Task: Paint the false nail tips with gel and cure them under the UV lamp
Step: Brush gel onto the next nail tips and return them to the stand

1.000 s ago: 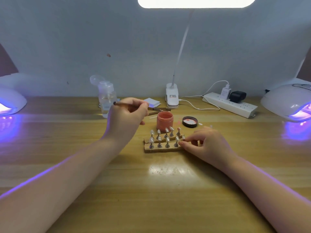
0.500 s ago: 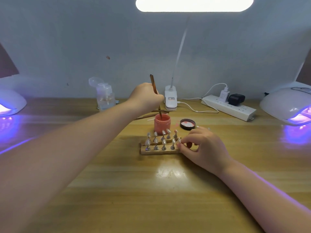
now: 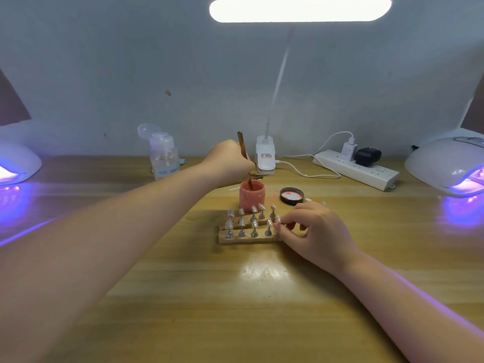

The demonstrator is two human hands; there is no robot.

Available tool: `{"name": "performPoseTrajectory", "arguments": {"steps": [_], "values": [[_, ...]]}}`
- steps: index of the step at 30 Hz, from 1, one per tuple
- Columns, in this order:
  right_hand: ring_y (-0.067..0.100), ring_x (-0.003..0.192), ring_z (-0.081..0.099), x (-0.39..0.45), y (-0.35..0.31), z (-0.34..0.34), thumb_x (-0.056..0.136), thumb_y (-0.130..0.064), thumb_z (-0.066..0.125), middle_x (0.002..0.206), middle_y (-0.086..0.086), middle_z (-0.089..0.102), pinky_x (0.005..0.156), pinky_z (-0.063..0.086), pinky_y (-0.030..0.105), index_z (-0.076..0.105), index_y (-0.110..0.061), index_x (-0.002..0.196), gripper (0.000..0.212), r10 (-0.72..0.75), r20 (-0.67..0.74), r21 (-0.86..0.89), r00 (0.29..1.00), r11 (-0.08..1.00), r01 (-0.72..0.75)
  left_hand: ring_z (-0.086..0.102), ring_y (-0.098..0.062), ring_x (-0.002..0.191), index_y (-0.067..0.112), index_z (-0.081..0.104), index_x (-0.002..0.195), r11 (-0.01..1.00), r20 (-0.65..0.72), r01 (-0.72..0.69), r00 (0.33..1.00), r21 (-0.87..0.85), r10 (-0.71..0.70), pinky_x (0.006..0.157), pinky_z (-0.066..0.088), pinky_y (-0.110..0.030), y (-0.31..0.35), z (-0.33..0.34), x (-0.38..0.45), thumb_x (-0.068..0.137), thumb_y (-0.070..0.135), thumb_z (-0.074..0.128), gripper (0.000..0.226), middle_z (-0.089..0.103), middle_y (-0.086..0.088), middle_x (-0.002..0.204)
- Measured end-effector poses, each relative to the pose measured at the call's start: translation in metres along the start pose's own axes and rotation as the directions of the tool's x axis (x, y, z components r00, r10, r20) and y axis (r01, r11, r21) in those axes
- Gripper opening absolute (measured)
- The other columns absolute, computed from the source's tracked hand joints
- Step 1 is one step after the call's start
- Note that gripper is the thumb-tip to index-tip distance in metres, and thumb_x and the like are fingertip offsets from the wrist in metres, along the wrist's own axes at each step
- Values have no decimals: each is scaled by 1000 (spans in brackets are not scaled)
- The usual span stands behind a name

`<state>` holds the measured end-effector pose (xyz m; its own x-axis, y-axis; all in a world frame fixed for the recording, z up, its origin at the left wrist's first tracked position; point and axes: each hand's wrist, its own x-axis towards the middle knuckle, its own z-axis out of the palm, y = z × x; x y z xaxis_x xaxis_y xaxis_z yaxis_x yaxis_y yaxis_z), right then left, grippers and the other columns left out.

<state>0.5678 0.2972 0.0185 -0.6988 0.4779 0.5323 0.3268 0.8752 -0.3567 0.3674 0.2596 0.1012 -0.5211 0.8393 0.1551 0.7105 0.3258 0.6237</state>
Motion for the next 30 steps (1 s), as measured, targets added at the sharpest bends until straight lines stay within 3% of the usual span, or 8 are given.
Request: {"name": "performPoseTrajectory", "arguments": {"steps": [5,9,13,15,20,23,26,30], "values": [[14,74,54,1,0,-1,86,-25,70,77,-5,67,65,47,37,77,-17,82,12,26,-13,35,1000,999,-26,66,-22,83,6,70,73,992,-177,-21,984,-122,-1,73,51,-35,-5,-6,0,86,13,56,20,72,-7,77],[14,73,54,1,0,-1,86,-25,70,78,-5,68,65,46,36,77,-17,83,11,36,-14,39,999,999,-36,61,-18,73,11,66,70,994,-19,25,999,-108,-27,72,50,-33,-12,-5,-3,87,13,59,19,67,0,66],[15,73,55,1,-1,-1,86,-25,69,79,-3,68,65,46,37,77,-16,84,12,34,2,44,999,998,-34,67,-27,87,10,66,67,977,-99,5,995,-214,-26,86,54,-43,-14,-6,-2,88,11,58,22,70,-6,73],[14,73,55,2,-1,-1,87,-25,69,79,-4,68,65,46,36,77,-16,85,13,32,4,44,999,999,-32,67,-28,87,10,66,65,974,-117,16,992,-228,-44,86,54,-45,-14,-7,-2,87,11,58,23,72,-8,75],[16,68,55,1,0,0,86,-25,70,76,-4,68,63,47,38,76,-15,84,12,28,-16,52,999,998,-27,56,-11,55,10,67,68,948,-302,35,944,-317,-136,52,47,-25,-24,-14,-1,85,16,56,20,68,3,59],[19,61,55,1,1,2,84,-20,72,70,-3,68,61,48,39,76,-13,79,9,30,-72,62,997,998,-26,55,-9,44,6,67,75,859,-317,28,923,-512,-219,46,49,-23,-30,-22,-6,85,14,59,15,64,5,49],[18,58,56,1,2,1,83,-17,73,67,-3,69,59,49,41,76,-13,77,8,41,-108,83,993,996,-32,59,-10,47,3,69,82,720,-231,25,939,-694,-255,49,51,-25,-35,-26,-17,88,12,57,15,68,-1,55],[18,59,59,1,2,1,83,-16,73,70,-5,71,66,50,42,76,-13,80,5,67,-176,101,982,994,-49,66,-13,56,0,69,92,487,-90,-2,983,-873,-158,53,55,-25,-46,-24,-42,94,11,52,21,72,-10,71]]}}
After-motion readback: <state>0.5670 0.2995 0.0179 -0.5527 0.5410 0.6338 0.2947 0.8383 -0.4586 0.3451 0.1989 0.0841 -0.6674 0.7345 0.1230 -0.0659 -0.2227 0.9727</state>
